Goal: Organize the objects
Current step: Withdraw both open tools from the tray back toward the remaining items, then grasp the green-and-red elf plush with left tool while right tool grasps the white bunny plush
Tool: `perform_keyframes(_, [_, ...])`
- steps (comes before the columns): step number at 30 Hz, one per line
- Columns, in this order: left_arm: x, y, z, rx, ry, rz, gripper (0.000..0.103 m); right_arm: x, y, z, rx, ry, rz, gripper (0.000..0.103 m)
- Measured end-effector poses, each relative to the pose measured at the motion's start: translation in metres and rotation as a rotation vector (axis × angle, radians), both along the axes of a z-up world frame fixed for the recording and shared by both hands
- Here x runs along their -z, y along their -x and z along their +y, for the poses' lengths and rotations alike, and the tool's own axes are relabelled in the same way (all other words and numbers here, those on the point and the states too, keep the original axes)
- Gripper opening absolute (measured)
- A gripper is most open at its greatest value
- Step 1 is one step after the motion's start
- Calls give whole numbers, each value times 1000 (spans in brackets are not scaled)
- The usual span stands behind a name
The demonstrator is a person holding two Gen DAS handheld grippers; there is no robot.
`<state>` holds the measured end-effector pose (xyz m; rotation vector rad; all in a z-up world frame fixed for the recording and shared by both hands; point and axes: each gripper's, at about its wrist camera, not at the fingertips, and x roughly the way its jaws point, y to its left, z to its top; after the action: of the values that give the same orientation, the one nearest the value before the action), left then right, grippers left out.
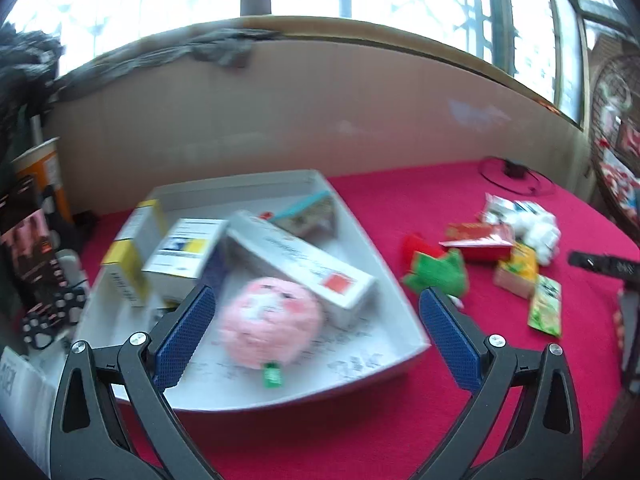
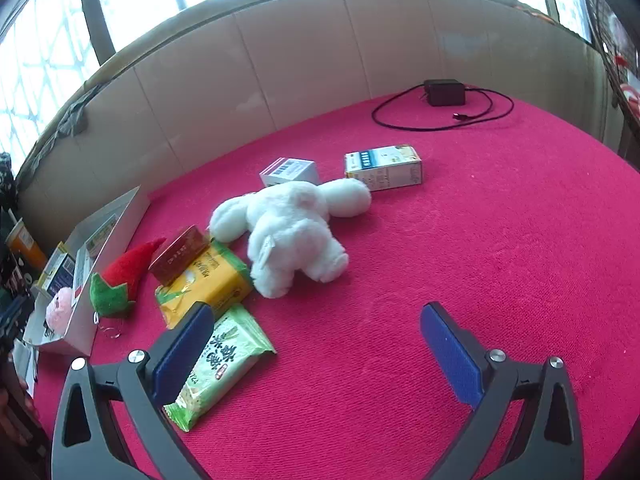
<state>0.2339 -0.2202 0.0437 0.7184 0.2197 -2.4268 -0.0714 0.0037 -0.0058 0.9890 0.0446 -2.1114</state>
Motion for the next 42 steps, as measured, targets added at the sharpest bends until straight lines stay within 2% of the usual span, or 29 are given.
perform_keyframes(3, [11, 41, 38, 222, -88, -54, 103, 9, 13, 7, 31, 26, -81, 103])
perform_keyframes(4, [15, 52, 49, 268, -112, -66, 103, 11, 15, 10, 34, 42, -97, 103])
perform_keyframes(8, [28, 91, 69, 323, -148, -128, 103, 10, 16, 15, 32, 81, -113, 103])
perform_keyframes(11, [33, 102, 68, 288, -163, -142, 103, 10, 18, 17, 27, 105, -127, 103])
perform_keyframes(15, [17, 88, 53, 161, -153, -35, 103, 11, 21, 21, 22, 140, -147, 103])
perform_keyframes(17, [8, 86, 41, 100, -143, -6, 103, 12, 22, 22, 19, 153, -154, 103])
perform_keyframes(21, [7, 109, 23, 54, -134, -78, 103, 13, 25, 26, 16, 186, -172, 103])
perform_keyframes(25, [20, 142, 14, 32, -131, -161, 103, 13, 27, 30, 16, 216, -187, 103])
perform_keyframes(27, [31, 155, 9, -5, -153, -212, 103, 11, 27, 25, 9, 186, -174, 103])
perform_keyframes(29, [41, 162, 5, 0, -194, -233, 101, 5, 28, 15, -21, 147, -135, 103])
perform_keyframes(30, [43, 164, 9, -8, -158, -247, 100, 0, 28, 10, -36, 138, -107, 103])
perform_keyframes(32, [47, 167, 14, 8, -138, -269, 95, -12, 29, -3, -64, 134, -47, 103])
perform_keyframes(34, [46, 166, 13, -3, -138, -265, 82, -19, 34, -21, -82, 112, -11, 103])
perform_keyframes(36, [46, 163, 10, -17, -135, -256, 75, -17, 43, -41, -92, 84, -16, 103])
perform_keyframes(39, [45, 158, 9, -16, -128, -254, 65, 2, 52, -72, -110, -18, -41, 102])
perform_keyframes(41, [45, 155, 8, -23, -120, -249, 56, 11, 51, -83, -115, -83, -35, 97])
perform_keyframes(42, [44, 153, 6, -27, -127, -241, 51, 7, 48, -84, -124, -81, -17, 79])
